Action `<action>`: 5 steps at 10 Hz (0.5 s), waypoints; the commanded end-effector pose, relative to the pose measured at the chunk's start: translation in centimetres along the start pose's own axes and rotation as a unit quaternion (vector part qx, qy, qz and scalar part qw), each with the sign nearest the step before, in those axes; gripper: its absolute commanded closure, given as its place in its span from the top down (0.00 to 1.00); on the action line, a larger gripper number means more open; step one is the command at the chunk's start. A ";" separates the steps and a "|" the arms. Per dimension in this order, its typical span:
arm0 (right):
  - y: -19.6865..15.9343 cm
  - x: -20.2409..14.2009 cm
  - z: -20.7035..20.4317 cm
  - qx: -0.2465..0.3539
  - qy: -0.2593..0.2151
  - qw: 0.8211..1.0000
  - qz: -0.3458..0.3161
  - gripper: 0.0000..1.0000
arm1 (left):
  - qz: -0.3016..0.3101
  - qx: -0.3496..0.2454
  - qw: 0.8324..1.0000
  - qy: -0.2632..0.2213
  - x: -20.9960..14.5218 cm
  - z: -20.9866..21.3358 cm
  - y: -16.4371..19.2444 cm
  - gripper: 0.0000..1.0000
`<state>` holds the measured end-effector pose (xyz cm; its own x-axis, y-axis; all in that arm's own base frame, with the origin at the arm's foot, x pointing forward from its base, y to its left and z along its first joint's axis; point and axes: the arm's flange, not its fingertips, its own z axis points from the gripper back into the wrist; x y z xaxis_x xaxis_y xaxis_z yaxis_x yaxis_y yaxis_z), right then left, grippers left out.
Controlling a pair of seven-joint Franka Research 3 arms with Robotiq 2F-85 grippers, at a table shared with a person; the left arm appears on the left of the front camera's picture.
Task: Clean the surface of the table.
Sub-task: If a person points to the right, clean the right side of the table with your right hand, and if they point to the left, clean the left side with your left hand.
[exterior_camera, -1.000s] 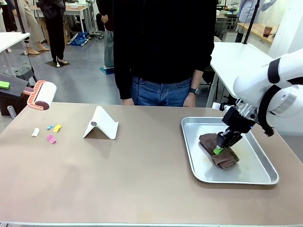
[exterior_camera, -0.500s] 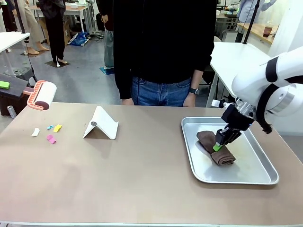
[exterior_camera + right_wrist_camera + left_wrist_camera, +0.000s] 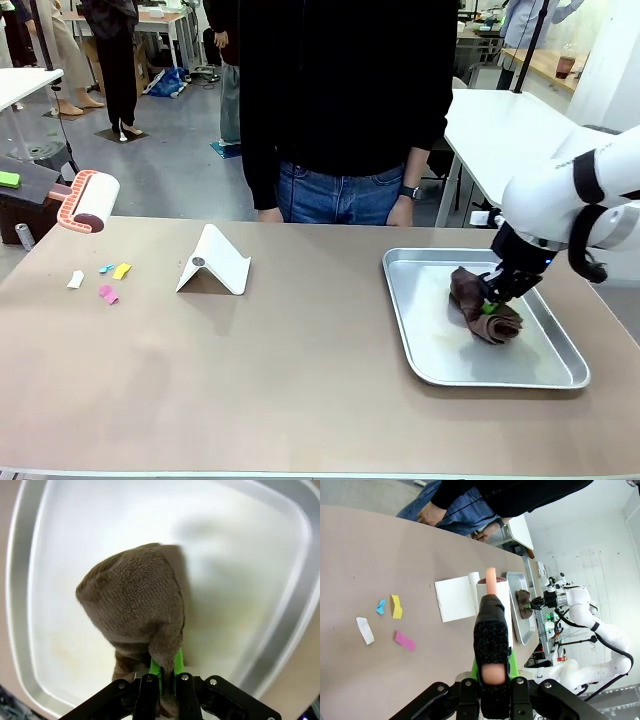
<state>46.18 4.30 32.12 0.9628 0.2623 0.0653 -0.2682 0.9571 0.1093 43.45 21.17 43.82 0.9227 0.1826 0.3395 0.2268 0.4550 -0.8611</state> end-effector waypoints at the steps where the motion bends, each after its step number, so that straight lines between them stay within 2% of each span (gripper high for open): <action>1: -2.0 -1.2 0.8 -0.049 -0.013 0.998 -0.044 0.11 | -0.009 -0.013 1.000 -0.009 0.0 0.1 -0.3 0.00; 3: -2.8 -1.4 1.3 -0.046 -0.018 0.997 -0.059 0.11 | -0.009 -0.013 1.000 -0.009 0.0 0.1 -0.3 0.00; 5: -3.3 -1.6 2.2 0.015 -0.044 0.997 -0.059 0.11 | -0.009 -0.013 1.000 -0.009 0.0 0.1 -0.3 0.00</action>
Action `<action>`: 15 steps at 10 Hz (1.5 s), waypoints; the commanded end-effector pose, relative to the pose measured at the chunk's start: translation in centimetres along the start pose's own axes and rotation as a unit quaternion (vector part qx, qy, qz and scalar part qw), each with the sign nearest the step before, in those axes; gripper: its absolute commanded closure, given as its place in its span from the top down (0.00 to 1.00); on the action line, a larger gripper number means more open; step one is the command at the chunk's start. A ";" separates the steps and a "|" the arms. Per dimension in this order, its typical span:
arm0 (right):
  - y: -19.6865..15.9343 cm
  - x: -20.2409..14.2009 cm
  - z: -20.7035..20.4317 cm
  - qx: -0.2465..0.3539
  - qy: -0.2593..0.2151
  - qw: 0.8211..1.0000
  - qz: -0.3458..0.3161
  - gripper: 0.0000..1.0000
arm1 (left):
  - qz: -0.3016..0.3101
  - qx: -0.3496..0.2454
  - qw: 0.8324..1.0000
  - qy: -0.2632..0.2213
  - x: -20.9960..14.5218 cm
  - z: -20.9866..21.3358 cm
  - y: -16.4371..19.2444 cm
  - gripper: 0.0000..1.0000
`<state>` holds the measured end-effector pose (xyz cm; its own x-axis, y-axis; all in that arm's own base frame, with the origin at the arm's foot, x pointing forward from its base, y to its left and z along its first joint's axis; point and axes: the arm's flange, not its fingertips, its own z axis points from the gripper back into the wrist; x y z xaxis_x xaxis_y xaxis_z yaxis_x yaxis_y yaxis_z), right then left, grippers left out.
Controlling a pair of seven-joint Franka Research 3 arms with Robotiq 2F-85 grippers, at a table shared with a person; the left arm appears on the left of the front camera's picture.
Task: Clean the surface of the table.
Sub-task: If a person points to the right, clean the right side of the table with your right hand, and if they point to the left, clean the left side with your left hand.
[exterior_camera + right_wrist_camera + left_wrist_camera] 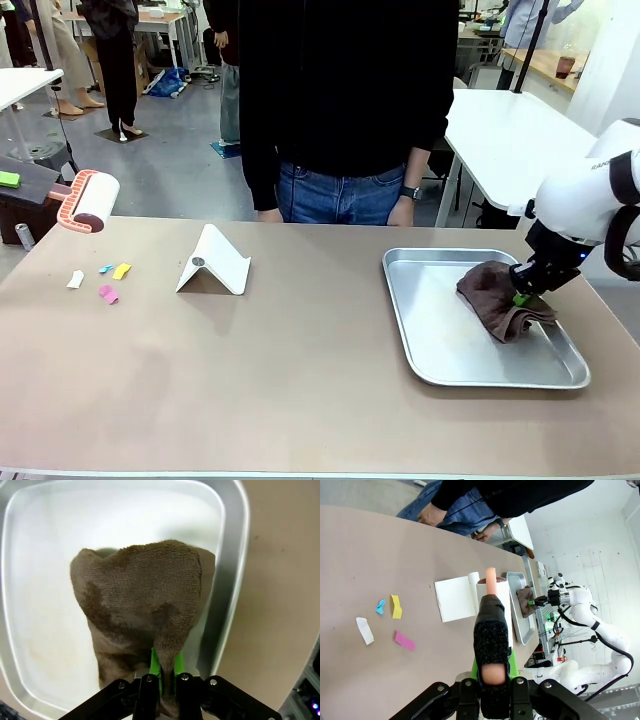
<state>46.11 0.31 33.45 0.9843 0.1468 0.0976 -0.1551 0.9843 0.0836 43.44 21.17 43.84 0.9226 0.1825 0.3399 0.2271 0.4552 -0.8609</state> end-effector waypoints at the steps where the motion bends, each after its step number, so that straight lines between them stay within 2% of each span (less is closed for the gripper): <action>1: -0.2 -0.7 1.5 0.092 -0.033 0.995 -0.001 0.11 | -0.009 -0.013 1.000 -0.009 0.0 0.1 -0.3 0.00; 2: -1.6 -1.2 3.2 0.158 -0.052 0.986 -0.014 0.11 | -0.009 -0.013 1.000 -0.009 0.0 0.1 -0.3 0.00; 4: -6.2 -2.7 6.6 0.308 -0.071 0.947 -0.062 0.11 | -0.009 -0.013 1.000 -0.009 0.0 0.1 -0.3 0.00; 5: -8.0 -3.6 7.6 0.378 -0.078 0.919 -0.078 0.11 | -0.009 -0.013 1.000 -0.009 0.0 0.1 -0.3 0.00; 7: -11.2 -5.7 9.1 0.525 -0.091 0.843 -0.076 0.11 | -0.009 -0.013 1.000 -0.009 0.0 0.1 -0.3 0.00; 8: -12.8 -6.7 9.6 0.575 -0.095 0.809 -0.074 0.11 | -0.009 -0.013 1.000 -0.009 0.0 0.1 -0.3 0.00; 10: -15.8 -8.3 10.1 0.637 -0.107 0.761 -0.064 0.11 | -0.009 -0.013 1.000 -0.009 0.0 0.1 -0.3 0.00; 11: -17.1 -9.0 10.0 0.650 -0.119 0.747 -0.073 0.11 | -0.009 -0.013 1.000 -0.009 0.0 0.1 -0.3 0.00; 14: -16.0 -8.7 9.6 0.647 -0.120 0.749 -0.077 0.11 | -0.009 -0.013 1.000 -0.009 0.0 0.1 -0.3 0.00; 15: -17.0 -10.3 9.5 0.647 -0.109 0.750 -0.083 0.11 | -0.009 -0.013 1.000 -0.009 0.0 0.1 -0.3 0.00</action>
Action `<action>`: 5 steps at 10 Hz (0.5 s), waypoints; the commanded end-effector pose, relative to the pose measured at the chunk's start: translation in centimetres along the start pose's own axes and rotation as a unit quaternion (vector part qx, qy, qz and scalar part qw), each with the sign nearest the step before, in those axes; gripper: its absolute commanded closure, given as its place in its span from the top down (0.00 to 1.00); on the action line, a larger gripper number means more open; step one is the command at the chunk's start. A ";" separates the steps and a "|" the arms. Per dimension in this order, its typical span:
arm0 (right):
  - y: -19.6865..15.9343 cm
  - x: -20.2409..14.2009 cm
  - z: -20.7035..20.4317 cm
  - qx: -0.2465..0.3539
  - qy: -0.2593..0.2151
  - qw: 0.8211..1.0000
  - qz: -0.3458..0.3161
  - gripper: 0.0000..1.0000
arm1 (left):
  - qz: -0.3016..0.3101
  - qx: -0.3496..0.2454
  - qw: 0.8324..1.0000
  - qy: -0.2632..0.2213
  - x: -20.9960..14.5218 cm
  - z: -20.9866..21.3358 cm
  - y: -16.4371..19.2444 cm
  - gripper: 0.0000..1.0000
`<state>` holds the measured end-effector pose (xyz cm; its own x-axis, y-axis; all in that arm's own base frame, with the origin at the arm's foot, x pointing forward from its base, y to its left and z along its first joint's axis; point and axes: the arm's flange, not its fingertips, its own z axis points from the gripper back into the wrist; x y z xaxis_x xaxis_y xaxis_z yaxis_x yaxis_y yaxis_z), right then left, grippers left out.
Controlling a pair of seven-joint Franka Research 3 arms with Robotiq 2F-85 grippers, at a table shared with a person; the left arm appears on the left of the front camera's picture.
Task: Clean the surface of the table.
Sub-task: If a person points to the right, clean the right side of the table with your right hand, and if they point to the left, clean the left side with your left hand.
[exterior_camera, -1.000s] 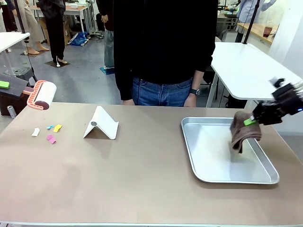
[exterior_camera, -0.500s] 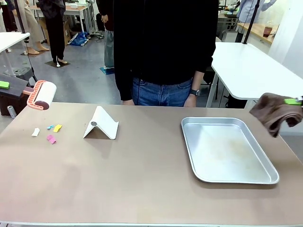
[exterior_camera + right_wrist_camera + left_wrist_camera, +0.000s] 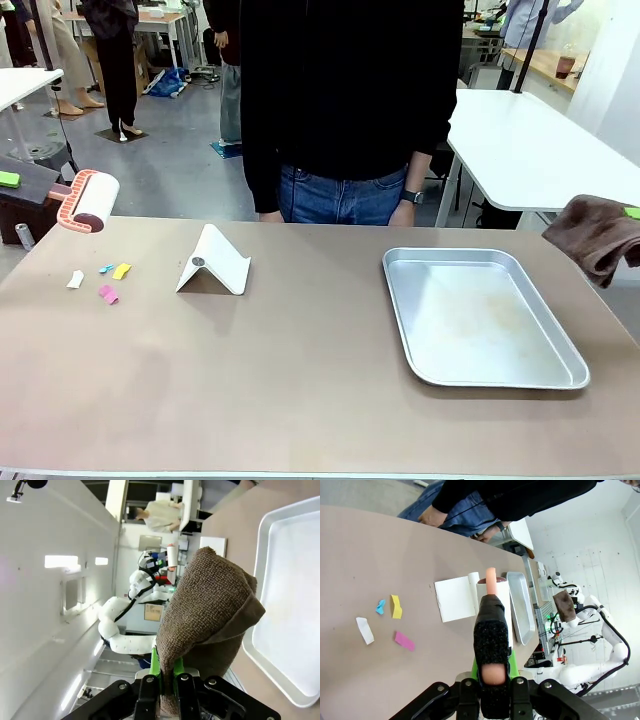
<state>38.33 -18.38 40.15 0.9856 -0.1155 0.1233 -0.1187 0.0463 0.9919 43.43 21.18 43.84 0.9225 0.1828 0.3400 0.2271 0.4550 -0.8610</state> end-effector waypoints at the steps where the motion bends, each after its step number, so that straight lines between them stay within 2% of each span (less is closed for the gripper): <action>1: 0.3 -0.4 0.6 0.000 -0.005 1.000 0.002 0.11 | -0.009 -0.012 1.000 -0.009 0.0 0.1 -0.3 0.00; 5: 0.3 -0.4 0.6 0.000 -0.005 1.000 0.002 0.11 | -0.009 -0.012 1.000 -0.009 0.0 0.1 -0.3 0.00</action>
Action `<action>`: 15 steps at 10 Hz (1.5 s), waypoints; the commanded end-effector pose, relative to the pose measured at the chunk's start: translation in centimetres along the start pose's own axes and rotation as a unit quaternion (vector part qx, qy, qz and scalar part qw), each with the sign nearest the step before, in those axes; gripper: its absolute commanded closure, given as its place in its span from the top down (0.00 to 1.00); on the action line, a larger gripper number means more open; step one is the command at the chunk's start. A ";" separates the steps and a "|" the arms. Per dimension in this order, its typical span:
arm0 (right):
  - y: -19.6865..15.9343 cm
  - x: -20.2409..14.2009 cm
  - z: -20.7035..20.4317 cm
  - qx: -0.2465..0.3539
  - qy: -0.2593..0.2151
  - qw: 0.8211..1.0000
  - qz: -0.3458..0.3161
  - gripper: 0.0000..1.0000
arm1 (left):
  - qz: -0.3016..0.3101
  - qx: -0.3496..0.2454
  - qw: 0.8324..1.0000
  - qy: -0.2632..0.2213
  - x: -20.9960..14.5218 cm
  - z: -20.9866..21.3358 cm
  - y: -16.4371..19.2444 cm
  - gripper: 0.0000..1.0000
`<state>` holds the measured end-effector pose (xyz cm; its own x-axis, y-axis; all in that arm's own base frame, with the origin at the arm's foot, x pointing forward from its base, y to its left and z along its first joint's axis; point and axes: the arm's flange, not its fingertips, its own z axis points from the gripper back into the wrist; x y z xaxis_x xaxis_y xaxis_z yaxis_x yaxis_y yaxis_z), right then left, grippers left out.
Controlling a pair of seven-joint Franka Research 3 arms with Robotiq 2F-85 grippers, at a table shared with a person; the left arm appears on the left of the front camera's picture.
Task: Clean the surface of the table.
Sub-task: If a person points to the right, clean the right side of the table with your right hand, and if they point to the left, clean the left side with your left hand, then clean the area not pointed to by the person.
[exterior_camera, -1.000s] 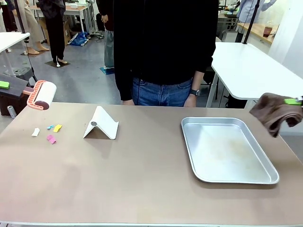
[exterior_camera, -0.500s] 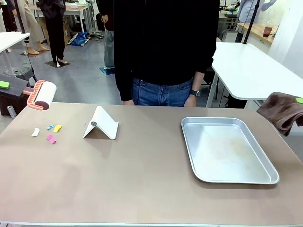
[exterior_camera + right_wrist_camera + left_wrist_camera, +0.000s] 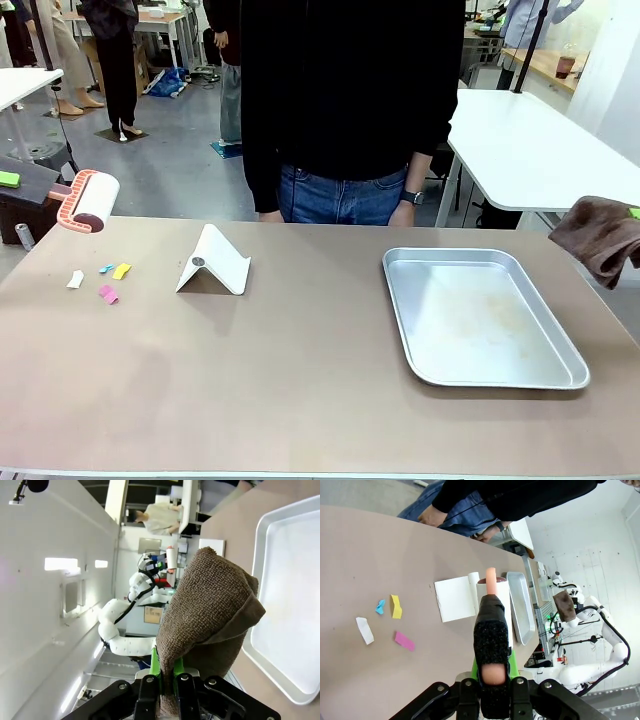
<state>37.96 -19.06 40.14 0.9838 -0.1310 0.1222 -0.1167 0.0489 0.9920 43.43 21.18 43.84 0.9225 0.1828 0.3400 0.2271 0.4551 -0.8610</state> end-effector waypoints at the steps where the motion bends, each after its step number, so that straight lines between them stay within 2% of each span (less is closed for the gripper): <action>1: 0.3 -0.1 -0.1 0.001 0.003 1.000 0.003 0.11 | -0.009 -0.013 1.000 -0.009 0.0 0.1 -0.3 0.00; 13: 0.3 -0.1 -0.1 0.001 0.003 1.000 0.003 0.11 | -0.009 -0.013 1.000 -0.009 0.0 0.1 -0.3 0.00; 14: 0.3 -0.1 -0.1 0.001 0.003 1.000 0.003 0.11 | 0.000 0.000 1.000 0.000 0.0 0.0 0.0 0.22; 15: 0.3 -0.1 -0.1 0.001 0.003 1.000 0.003 0.11 | -0.033 0.028 0.999 0.020 0.2 -0.2 -0.1 0.22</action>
<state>38.00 -18.97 40.14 0.9841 -0.1286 0.1221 -0.1167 0.0488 0.9920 43.51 21.16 43.68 0.9244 0.1639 0.3443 0.2322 0.4743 -0.8492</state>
